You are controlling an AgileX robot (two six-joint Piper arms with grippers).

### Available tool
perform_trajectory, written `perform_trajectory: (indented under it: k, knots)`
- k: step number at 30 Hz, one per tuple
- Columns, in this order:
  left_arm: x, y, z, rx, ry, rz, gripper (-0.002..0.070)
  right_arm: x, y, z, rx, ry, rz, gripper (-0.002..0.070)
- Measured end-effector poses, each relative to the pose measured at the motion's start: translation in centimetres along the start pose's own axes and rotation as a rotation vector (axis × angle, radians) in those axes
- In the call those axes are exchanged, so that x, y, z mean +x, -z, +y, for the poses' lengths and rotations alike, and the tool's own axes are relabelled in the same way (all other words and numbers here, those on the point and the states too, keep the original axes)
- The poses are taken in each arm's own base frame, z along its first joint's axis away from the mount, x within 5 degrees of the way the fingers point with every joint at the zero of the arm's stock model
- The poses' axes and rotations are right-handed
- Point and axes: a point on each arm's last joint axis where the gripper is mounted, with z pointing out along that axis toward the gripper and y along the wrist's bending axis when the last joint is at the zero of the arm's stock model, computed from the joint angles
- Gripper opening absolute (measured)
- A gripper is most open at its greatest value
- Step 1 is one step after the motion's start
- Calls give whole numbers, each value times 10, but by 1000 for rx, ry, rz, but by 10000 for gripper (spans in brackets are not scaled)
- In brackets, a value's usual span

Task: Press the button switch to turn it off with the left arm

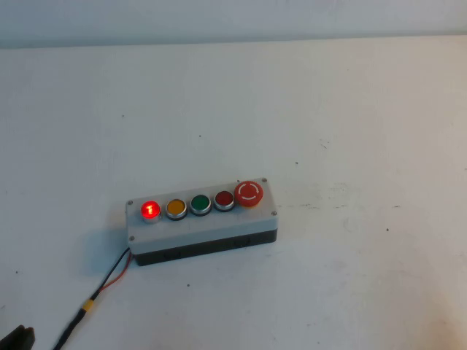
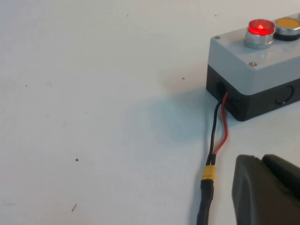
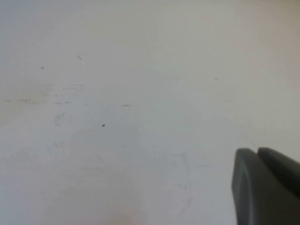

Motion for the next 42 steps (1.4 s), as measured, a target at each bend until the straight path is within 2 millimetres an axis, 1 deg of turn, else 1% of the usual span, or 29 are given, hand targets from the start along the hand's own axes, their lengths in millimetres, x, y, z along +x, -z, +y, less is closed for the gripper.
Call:
perform_trajectory:
  k: [42]
  knots:
    - [0,0,1,-8,-19,2,-2,0,0,0,0,0,0,-16]
